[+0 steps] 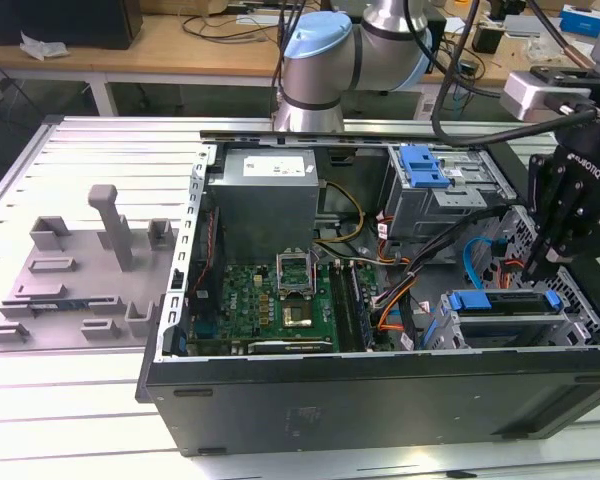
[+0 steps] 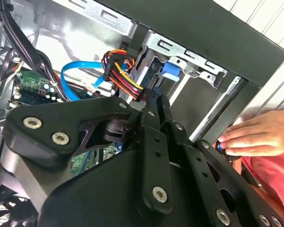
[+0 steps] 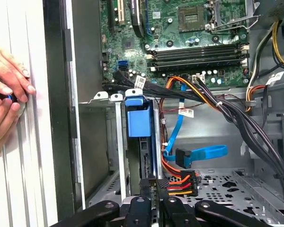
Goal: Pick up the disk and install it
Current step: 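Insert the first disk wire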
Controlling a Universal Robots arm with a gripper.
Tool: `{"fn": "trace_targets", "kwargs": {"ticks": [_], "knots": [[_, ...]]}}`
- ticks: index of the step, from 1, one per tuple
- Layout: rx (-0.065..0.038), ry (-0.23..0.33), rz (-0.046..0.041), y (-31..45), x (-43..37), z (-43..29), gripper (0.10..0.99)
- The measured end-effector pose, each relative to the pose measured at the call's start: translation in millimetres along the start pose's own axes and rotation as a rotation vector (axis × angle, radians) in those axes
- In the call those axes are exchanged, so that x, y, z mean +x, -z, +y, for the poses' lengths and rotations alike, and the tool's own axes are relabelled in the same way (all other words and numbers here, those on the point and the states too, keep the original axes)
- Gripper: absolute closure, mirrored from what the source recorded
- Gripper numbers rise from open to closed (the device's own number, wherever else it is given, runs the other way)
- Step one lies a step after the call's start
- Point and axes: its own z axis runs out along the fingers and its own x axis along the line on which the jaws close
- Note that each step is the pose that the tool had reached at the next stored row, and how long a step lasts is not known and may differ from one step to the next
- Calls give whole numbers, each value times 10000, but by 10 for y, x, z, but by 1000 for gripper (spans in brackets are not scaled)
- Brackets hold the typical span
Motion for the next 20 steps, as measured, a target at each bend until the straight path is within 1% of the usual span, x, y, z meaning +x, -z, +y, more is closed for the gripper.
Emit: {"fn": "trace_targets", "kwargs": {"ticks": [16, 20], "knots": [[8, 45, -1, -19, 32, -8, 922], [-35, -240, 16, -28, -1, -14, 922]]}}
